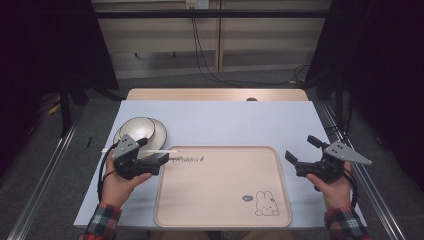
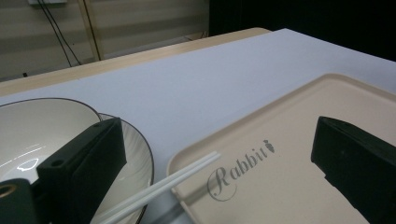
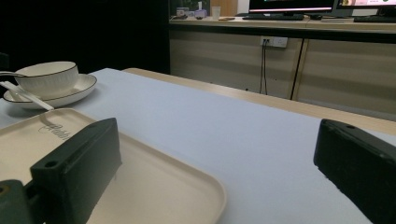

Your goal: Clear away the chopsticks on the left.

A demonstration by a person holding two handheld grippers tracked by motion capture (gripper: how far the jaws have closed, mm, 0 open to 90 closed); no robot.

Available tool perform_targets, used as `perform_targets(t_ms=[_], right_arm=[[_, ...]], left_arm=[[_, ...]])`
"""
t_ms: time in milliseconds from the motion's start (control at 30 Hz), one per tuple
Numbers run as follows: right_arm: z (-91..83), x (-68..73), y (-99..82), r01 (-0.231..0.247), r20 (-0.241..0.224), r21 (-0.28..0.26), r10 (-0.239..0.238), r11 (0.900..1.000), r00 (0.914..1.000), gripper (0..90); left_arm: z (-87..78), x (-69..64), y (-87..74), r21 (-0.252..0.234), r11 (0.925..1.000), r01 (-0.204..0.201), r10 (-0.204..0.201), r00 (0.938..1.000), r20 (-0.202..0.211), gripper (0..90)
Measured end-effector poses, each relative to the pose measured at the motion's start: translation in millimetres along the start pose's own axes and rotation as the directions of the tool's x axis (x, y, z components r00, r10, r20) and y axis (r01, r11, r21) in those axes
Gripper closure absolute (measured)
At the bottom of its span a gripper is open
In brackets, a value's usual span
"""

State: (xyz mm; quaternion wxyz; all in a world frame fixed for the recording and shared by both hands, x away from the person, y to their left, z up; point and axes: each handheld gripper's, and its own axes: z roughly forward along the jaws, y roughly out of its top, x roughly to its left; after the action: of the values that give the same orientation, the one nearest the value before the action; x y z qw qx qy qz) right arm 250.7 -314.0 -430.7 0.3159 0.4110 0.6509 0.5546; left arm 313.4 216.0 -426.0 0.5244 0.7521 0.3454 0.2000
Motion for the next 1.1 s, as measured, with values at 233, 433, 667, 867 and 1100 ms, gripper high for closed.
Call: perform_targets(t_ms=[233,433,667,867,1100], right_arm=[[1.2,-0.8,-0.5,-0.002,-0.007,-0.002,0.002,1.0000,1.0000,0.0],[-0.5,-0.5,0.1,-0.004,-0.005,0.002,0.004,1.0000,1.0000,0.0],[-1.0,-0.4,0.4,-0.004,-0.010,-0.010,0.003,0.9999,0.9999,0.2],[-1.9,-0.6,0.5,-0.005,-0.004,-0.003,0.005,1.0000,1.0000,0.2],[-1.0,0.6,0.2,0.005,-0.010,-0.002,-0.005,1.0000,0.9999,0.4]], left_arm=[[7.7,0.8,3.4,0.014,0.9997,-0.020,0.020,0.9998,0.007,4.2],[14.9,-0.9,6.7,0.038,0.9987,-0.036,0.035,0.9992,0.021,5.0],[22.2,-2.5,8.2,0.074,0.9947,-0.071,0.069,0.9970,0.037,5.6],[27.7,-1.7,7.6,0.100,0.9911,-0.088,0.083,0.9954,0.048,6.8],[34.0,-0.9,8.2,0.134,0.9860,-0.099,0.092,0.9941,0.058,7.3]])
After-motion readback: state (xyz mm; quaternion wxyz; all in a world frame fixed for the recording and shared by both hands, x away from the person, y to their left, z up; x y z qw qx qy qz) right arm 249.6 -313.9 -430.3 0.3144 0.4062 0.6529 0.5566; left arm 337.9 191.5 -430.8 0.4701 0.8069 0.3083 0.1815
